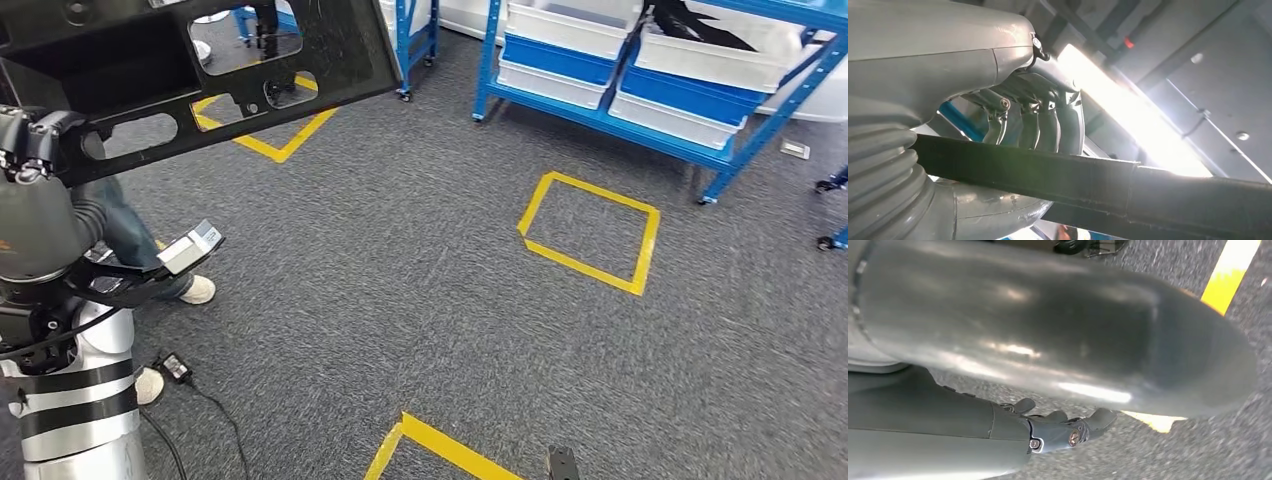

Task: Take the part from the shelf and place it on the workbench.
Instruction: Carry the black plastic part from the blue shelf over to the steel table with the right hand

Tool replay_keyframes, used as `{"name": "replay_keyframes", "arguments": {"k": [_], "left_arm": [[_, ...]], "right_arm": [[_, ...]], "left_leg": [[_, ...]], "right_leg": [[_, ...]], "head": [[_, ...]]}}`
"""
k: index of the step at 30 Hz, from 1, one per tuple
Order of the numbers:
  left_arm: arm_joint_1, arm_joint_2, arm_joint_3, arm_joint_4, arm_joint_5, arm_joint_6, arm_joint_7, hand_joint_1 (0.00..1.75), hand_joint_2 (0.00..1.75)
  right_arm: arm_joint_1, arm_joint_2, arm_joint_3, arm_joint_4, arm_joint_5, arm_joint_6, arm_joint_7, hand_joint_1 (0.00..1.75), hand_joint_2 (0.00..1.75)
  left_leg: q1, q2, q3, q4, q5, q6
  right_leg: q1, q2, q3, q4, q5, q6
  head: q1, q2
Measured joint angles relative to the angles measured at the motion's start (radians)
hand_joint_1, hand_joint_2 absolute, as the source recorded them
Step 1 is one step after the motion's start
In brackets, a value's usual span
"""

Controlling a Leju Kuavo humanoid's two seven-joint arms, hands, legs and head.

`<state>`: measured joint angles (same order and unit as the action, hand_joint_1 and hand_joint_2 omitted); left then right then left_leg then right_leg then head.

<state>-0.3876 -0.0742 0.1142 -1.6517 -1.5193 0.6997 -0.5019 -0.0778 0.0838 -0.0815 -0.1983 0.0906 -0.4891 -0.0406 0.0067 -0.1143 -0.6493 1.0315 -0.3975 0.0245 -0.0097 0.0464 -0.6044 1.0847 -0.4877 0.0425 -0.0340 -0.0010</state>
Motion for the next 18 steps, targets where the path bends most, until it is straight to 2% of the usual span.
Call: {"name": "replay_keyframes", "arguments": {"k": [1, 2, 4, 5, 6, 8, 9, 10, 11, 12, 13, 15, 16, 17, 18], "left_arm": [[-0.001, 0.003, -0.007, -0.001, -0.003, 0.000, 0.009, 1.75, 1.75], [-0.001, 0.008, -0.014, -0.002, -0.004, 0.000, 0.015, 1.75, 1.75], [0.000, 0.018, -0.022, -0.004, -0.005, 0.000, 0.022, 1.75, 1.75], [0.000, 0.024, -0.025, -0.006, -0.005, 0.000, 0.027, 1.75, 1.75], [-0.001, 0.029, -0.028, -0.007, -0.005, 0.000, 0.033, 1.75, 1.75], [-0.004, 0.037, -0.037, -0.007, -0.007, 0.000, 0.050, 1.75, 1.75], [-0.003, 0.041, -0.042, -0.007, -0.009, 0.000, 0.060, 1.75, 1.75], [-0.002, 0.046, -0.048, -0.007, -0.010, 0.000, 0.072, 1.75, 1.75], [-0.001, 0.051, -0.053, -0.007, -0.012, 0.000, 0.084, 1.75, 1.75], [0.000, 0.057, -0.059, -0.007, -0.015, 0.000, 0.095, 1.75, 1.75], [0.000, 0.063, -0.065, -0.007, -0.017, 0.000, 0.105, 1.75, 1.75], [-0.002, 0.073, -0.078, -0.007, -0.021, 0.000, 0.124, 1.75, 1.75], [-0.003, 0.077, -0.085, -0.007, -0.022, 0.000, 0.131, 1.75, 1.75], [-0.003, 0.081, -0.090, -0.007, -0.023, 0.000, 0.137, 1.75, 1.75], [-0.003, 0.084, -0.095, -0.007, -0.023, 0.000, 0.141, 1.75, 1.75]], "right_arm": [[0.000, 0.000, 0.000, 0.000, 0.001, 0.000, 0.000, 0.00, 0.00], [0.001, 0.000, 0.000, 0.000, 0.001, 0.001, 0.000, 0.00, 0.00], [0.001, 0.001, 0.000, 0.000, 0.001, 0.002, 0.000, 0.00, 0.00], [0.001, 0.000, 0.000, 0.000, 0.002, 0.002, 0.000, 0.00, 0.00], [0.001, 0.000, 0.000, 0.000, 0.002, 0.004, 0.000, 0.00, 0.00], [0.004, -0.001, 0.000, 0.000, 0.002, 0.008, -0.001, 0.00, 0.00], [0.006, -0.002, 0.000, 0.000, 0.002, 0.009, -0.001, 0.00, 0.00], [0.008, -0.002, 0.000, 0.000, 0.002, 0.010, -0.001, 0.00, 0.00], [0.009, -0.003, 0.000, 0.000, 0.003, 0.010, -0.001, 0.00, 0.00], [0.009, -0.003, 0.000, 0.000, 0.005, 0.011, -0.001, 0.00, 0.00], [0.009, -0.004, 0.000, 0.000, 0.007, 0.011, -0.001, 0.00, 0.00], [0.009, -0.005, 0.000, 0.000, 0.011, 0.011, -0.001, 0.00, 0.00], [0.009, -0.006, 0.000, 0.000, 0.013, 0.011, -0.001, 0.00, 0.00], [0.009, -0.007, 0.000, 0.000, 0.014, 0.012, -0.001, 0.00, 0.00], [0.008, -0.008, 0.000, 0.000, 0.015, 0.012, -0.001, 0.00, 0.00]], "left_leg": [[-0.001, -0.010, -0.003, 0.000, 0.002, -0.004], [-0.001, -0.020, -0.006, -0.001, 0.005, -0.010], [0.000, -0.033, -0.012, -0.003, 0.011, -0.021], [-0.001, -0.020, -0.016, 0.002, 0.008, -0.026], [-0.002, 0.008, -0.026, 0.023, -0.007, -0.031], [-0.002, 0.077, -0.073, 0.127, -0.067, -0.040], [0.001, 0.095, -0.105, 0.196, -0.100, -0.044], [0.004, 0.103, -0.130, 0.251, -0.121, -0.048], [0.006, 0.106, -0.140, 0.276, -0.125, -0.050], [0.008, 0.110, -0.128, 0.259, -0.110, -0.052], [0.010, 0.120, -0.097, 0.207, -0.083, -0.052], [0.007, 0.163, -0.020, 0.073, -0.037, -0.049], [0.003, 0.177, 0.004, 0.031, -0.027, -0.044], [-0.001, 0.182, 0.013, 0.011, -0.026, -0.039], [-0.006, 0.170, 0.012, 0.009, -0.025, -0.032]], "right_leg": [[-0.001, 0.012, 0.018, -0.037, 0.013, -0.003], [0.000, 0.016, 0.026, -0.051, 0.018, -0.009], [0.000, -0.007, 0.028, -0.054, 0.025, -0.023], [-0.002, -0.018, 0.030, -0.057, 0.029, -0.030], [-0.005, -0.031, 0.031, -0.060, 0.031, -0.038], [-0.003, -0.055, 0.033, -0.063, 0.032, -0.049], [-0.001, -0.069, 0.033, -0.063, 0.032, -0.053], [0.000, -0.083, 0.032, -0.063, 0.031, -0.053], [0.000, -0.097, 0.032, -0.063, 0.031, -0.053], [0.001, -0.111, 0.032, -0.063, 0.030, -0.053], [0.000, -0.124, 0.033, -0.063, 0.029, -0.052], [0.006, -0.149, 0.038, -0.061, 0.023, -0.046], [0.010, -0.159, 0.040, -0.060, 0.020, -0.041], [0.013, -0.170, 0.042, -0.060, 0.017, -0.037], [0.015, -0.181, 0.043, -0.061, 0.016, -0.033]], "head": [[0.000, 0.000], [-0.001, 0.000], [-0.001, 0.000], [-0.002, 0.000], [-0.005, 0.000], [-0.011, 0.000], [-0.013, 0.000], [-0.013, 0.000], [-0.013, 0.000], [-0.014, 0.000], [-0.014, 0.000], [-0.013, 0.000], [-0.012, 0.000], [-0.010, 0.000], [-0.009, 0.000]]}}
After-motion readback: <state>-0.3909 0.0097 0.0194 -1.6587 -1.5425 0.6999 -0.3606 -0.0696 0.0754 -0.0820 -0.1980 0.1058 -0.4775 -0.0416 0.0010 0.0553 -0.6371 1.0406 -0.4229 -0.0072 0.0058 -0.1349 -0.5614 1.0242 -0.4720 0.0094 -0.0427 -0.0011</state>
